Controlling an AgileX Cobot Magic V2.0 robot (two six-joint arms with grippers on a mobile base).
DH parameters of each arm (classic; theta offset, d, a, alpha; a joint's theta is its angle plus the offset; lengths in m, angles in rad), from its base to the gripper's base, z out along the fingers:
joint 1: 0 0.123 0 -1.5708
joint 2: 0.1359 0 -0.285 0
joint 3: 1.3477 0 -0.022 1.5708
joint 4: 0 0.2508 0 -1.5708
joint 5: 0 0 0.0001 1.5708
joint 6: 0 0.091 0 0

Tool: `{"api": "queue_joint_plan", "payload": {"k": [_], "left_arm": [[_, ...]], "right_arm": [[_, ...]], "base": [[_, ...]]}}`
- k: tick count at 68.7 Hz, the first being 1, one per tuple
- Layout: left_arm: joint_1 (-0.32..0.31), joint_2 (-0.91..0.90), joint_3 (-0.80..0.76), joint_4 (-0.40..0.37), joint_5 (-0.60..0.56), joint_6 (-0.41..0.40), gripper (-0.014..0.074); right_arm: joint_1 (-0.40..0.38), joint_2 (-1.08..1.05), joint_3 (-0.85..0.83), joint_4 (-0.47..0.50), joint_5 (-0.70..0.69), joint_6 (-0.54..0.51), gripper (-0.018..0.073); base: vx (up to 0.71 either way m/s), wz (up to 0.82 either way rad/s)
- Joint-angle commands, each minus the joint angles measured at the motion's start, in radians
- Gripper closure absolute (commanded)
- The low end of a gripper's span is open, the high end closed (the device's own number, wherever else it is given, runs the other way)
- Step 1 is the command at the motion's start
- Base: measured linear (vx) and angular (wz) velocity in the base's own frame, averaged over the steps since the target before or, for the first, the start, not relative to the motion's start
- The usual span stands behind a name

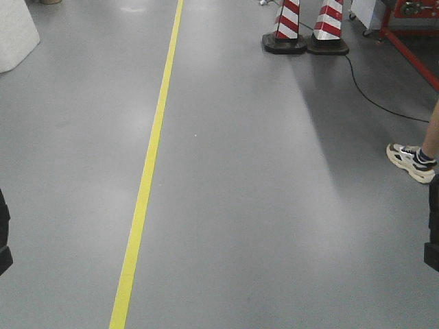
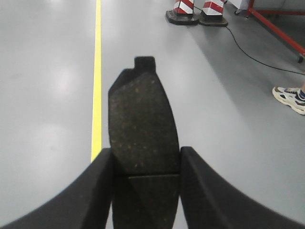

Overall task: Move and align brake pads A on conveyor
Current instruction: 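Drive past the red-and-white cones toward the dark conveyor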

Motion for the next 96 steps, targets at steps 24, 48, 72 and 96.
{"api": "queue_joint_plan", "payload": {"k": [24,48,72,96], "left_arm": [[-0.007,-0.003,-0.033,-0.011,-0.090,-0.001,0.0493],[-0.007,-0.003,-0.033,-0.011,-0.090,-0.001,0.0493],[-0.007,-0.003,-0.033,-0.011,-0.090,-0.001,0.0493],[-0.007,-0.003,-0.033,-0.011,-0.090,-0.001,0.0493]], "right_arm": [[-0.002,-0.004,-0.030,0.009,-0.081,-0.003,0.0565],[-0.002,-0.004,-0.030,0.009,-0.081,-0.003,0.0565],[-0.002,-0.004,-0.030,0.009,-0.082,-0.003,0.0565],[-0.002,-0.004,-0.030,0.009,-0.081,-0.003,0.0565]], "base": [[0.54,0.01],[0.54,0.01],[0.55,0.03],[0.58,0.01]]}}
